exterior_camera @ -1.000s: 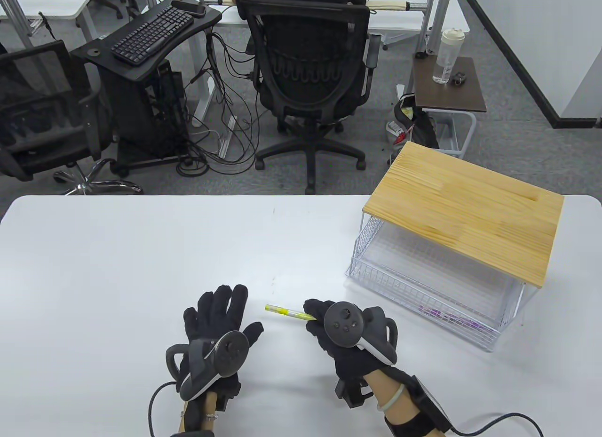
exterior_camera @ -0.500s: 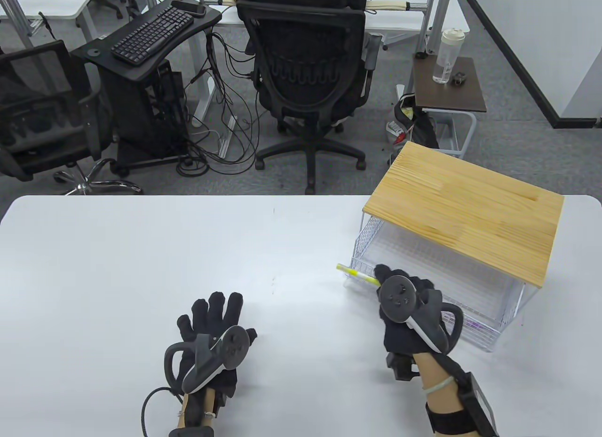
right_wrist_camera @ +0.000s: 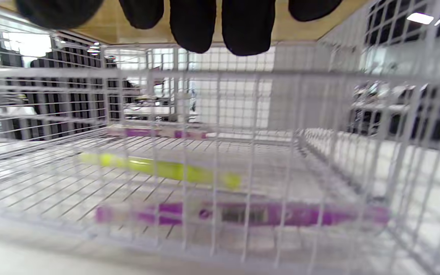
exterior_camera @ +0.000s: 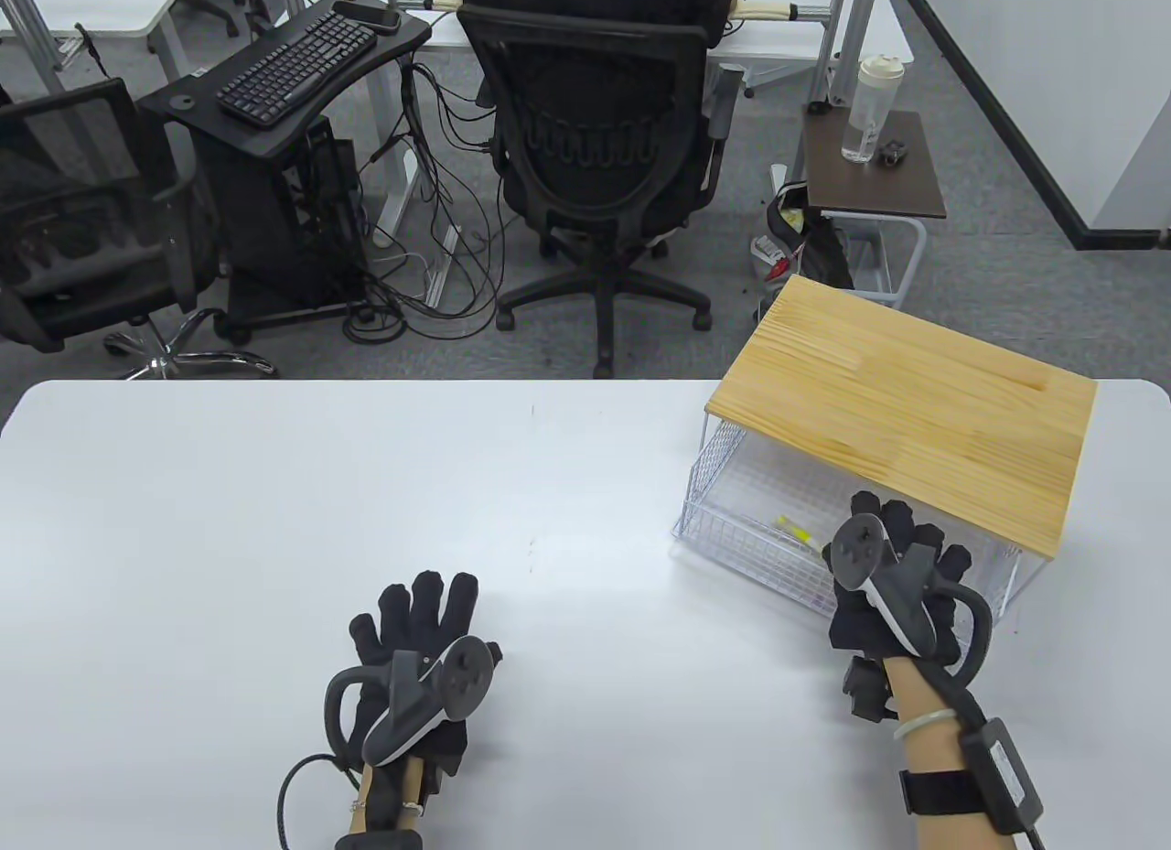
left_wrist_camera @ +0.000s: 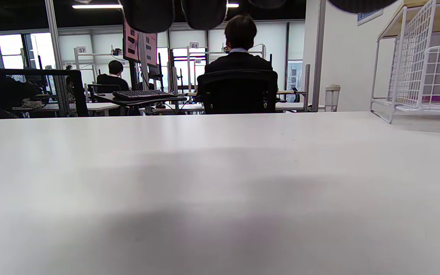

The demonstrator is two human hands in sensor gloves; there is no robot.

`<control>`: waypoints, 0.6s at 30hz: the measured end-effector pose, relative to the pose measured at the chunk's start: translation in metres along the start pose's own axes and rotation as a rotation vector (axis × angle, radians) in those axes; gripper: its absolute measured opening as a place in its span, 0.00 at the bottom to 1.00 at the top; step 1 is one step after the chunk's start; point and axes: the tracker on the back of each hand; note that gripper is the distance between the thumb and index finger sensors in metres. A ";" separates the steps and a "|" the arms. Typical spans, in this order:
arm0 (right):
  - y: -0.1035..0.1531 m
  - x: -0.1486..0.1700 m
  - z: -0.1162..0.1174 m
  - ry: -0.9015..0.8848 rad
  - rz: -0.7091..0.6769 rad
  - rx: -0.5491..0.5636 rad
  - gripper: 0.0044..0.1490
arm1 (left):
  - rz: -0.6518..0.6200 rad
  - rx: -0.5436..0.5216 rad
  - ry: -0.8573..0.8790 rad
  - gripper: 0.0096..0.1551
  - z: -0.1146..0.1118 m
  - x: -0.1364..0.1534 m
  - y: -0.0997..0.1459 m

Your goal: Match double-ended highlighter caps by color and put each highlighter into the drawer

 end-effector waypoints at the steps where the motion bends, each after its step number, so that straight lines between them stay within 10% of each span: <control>1: 0.002 0.000 0.004 -0.002 -0.025 -0.040 0.46 | 0.001 0.013 0.004 0.45 -0.002 0.001 -0.001; 8: 0.010 -0.002 0.025 0.168 -0.042 0.148 0.17 | 0.004 0.031 -0.021 0.45 -0.006 0.001 -0.002; 18: 0.011 0.001 0.033 0.153 -0.003 0.288 0.17 | 0.013 0.035 -0.015 0.45 -0.008 0.004 -0.003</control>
Point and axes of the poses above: the tracker on the back of each hand, its own x axis roughly to the little-finger side, its own y axis roughly from the fingertips to the wrist, z = x × y, and after that the axes turned 3 degrees about -y, right-handed
